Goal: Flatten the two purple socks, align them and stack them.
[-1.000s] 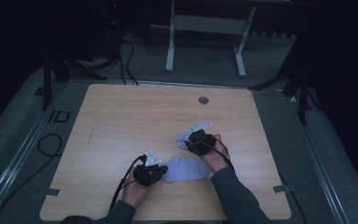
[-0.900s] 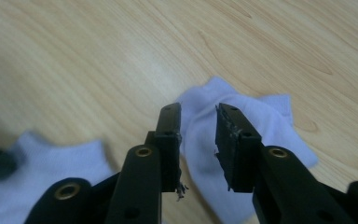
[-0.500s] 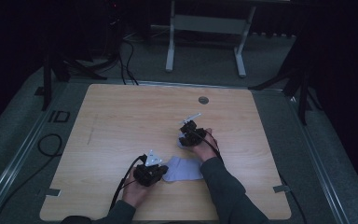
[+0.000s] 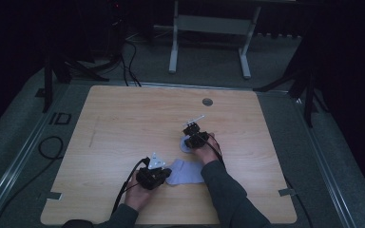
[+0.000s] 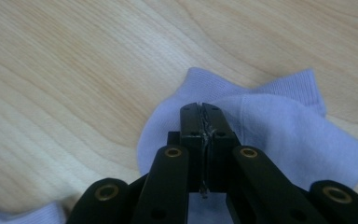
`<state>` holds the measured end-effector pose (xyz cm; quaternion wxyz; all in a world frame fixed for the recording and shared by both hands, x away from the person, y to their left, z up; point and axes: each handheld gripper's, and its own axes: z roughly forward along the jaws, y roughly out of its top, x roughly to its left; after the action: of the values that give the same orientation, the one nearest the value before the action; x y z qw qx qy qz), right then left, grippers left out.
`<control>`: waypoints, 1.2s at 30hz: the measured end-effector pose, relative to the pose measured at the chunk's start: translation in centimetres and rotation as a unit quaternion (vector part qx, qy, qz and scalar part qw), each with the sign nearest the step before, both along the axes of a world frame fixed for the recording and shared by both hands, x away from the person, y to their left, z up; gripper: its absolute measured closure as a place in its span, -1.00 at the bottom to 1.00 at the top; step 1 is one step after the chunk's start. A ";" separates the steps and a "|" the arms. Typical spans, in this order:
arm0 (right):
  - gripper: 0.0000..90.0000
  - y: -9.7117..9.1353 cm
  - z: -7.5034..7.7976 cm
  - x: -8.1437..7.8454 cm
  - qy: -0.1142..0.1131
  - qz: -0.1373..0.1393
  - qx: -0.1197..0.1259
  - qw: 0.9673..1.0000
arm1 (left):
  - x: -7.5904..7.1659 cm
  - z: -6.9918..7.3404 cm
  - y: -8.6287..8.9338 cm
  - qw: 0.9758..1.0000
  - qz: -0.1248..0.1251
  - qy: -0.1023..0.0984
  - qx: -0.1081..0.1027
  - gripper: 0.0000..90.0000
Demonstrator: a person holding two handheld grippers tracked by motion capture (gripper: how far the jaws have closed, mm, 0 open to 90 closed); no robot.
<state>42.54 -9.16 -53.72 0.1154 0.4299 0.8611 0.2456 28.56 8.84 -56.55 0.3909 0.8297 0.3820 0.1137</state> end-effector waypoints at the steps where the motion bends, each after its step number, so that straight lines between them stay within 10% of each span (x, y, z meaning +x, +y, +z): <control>1: 0.96 0.0 0.0 -0.1 0.001 0.000 0.002 1.000 | 0.0 0.0 0.0 1.000 0.000 0.000 0.000 0.94; 36: 0.97 -0.1 3.2 -2.4 -0.011 0.011 0.071 0.997 | 0.0 0.0 0.0 1.000 0.000 0.001 -0.001 0.93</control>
<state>40.14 -9.22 -50.55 0.0915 0.4244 0.8451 0.3120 28.58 8.84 -56.55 0.3912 0.8294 0.3825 0.1129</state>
